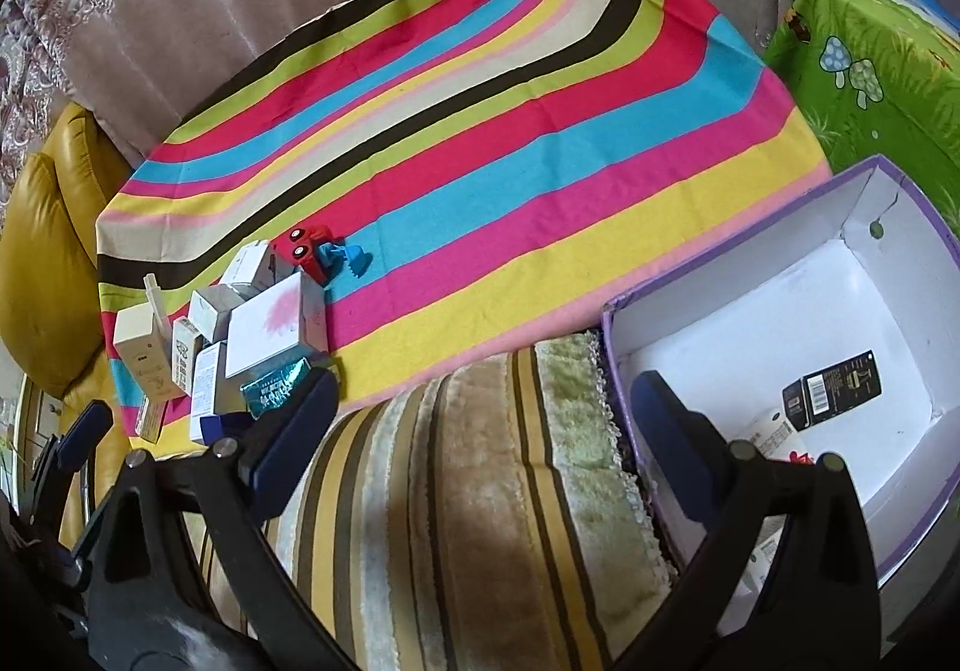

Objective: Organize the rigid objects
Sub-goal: 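Withdraw both tools from the storage box back toward the pile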

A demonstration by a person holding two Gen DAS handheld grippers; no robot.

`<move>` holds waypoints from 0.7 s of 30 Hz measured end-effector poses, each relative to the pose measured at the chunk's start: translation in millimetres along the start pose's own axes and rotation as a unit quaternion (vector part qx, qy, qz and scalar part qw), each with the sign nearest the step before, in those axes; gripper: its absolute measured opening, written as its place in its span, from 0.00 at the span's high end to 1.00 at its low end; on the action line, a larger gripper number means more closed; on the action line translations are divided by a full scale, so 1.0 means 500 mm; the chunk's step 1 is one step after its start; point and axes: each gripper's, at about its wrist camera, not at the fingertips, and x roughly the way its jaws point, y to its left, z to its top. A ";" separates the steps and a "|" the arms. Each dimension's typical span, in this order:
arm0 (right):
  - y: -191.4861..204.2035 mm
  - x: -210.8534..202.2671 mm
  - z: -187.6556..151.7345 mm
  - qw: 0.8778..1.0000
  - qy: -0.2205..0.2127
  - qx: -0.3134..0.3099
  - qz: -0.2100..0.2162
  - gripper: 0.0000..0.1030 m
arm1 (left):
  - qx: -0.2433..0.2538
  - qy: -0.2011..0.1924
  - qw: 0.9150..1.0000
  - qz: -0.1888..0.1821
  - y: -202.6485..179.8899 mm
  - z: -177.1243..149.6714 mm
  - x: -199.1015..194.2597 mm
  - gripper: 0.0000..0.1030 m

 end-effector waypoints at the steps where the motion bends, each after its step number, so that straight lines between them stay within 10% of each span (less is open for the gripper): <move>1: 0.001 0.001 -0.001 1.000 -0.001 0.000 0.000 0.04 | -0.003 -0.001 1.000 0.000 0.001 -0.001 -0.001 0.15; 21: 0.007 0.015 -0.010 1.000 -0.010 -0.003 0.006 0.04 | -0.038 0.002 0.999 -0.007 0.038 -0.003 -0.005 0.15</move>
